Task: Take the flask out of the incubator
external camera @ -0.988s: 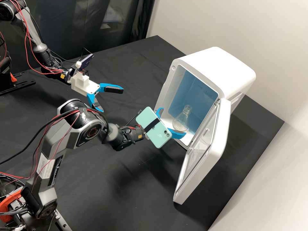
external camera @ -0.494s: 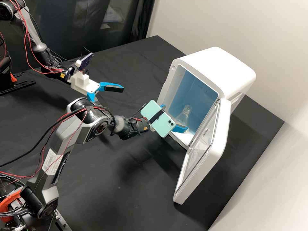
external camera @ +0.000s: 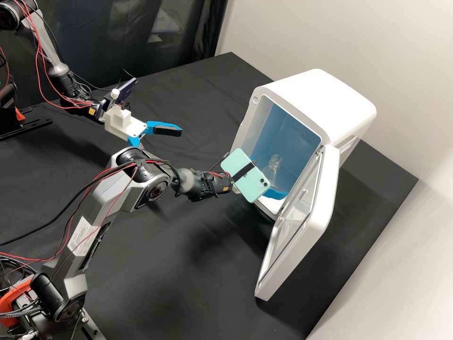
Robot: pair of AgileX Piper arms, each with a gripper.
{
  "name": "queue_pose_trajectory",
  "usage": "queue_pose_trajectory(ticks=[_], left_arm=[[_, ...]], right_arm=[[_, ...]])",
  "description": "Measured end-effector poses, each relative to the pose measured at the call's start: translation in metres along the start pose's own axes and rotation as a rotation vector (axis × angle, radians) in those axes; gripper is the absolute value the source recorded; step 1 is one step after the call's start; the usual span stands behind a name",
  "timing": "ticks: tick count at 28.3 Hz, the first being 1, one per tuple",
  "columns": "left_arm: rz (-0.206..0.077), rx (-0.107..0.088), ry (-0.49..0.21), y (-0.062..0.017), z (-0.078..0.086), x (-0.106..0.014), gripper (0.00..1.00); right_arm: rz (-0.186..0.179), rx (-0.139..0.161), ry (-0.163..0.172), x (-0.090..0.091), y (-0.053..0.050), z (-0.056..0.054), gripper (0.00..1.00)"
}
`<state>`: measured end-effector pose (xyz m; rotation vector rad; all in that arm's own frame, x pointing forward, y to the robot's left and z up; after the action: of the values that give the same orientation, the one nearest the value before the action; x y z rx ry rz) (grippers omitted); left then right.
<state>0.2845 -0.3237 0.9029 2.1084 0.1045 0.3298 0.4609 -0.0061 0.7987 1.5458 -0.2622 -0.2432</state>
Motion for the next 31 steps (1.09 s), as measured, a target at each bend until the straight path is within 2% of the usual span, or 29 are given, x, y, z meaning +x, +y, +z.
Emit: queue_pose_trajectory(ticks=[2, 7, 10, 14, 18, 28, 31], left_arm=[[0.0, 0.0, 0.0, 0.0, 0.0, 0.0, 1.0], [0.001, 0.0, 0.0, 0.0003, 0.0, 0.0, 1.0], [0.009, 0.0, 0.002, 0.0025, 0.0, 0.0, 1.0], [0.017, -0.005, 0.013, 0.0041, 0.0, -0.001, 1.0], [0.017, -0.005, 0.012, 0.004, 0.0, -0.001, 1.0], [0.016, -0.005, 0.008, 0.0037, 0.001, 0.0, 1.0], [0.014, -0.005, 0.002, 0.0033, 0.003, 0.0, 1.0]], right_arm=[[0.0, 0.01, -0.011, 0.005, 0.002, -0.003, 1.0], [0.013, 0.012, -0.01, 0.016, 0.007, -0.01, 1.0], [0.007, 0.021, -0.012, 0.02, 0.007, -0.013, 1.0], [-0.008, 0.012, -0.023, 0.024, 0.007, -0.015, 1.0], [0.0, 0.014, -0.022, 0.024, 0.009, -0.017, 1.0], [-0.012, -0.006, -0.013, 0.023, 0.003, -0.023, 1.0], [0.0, -0.003, -0.012, 0.025, 0.006, -0.026, 1.0]])
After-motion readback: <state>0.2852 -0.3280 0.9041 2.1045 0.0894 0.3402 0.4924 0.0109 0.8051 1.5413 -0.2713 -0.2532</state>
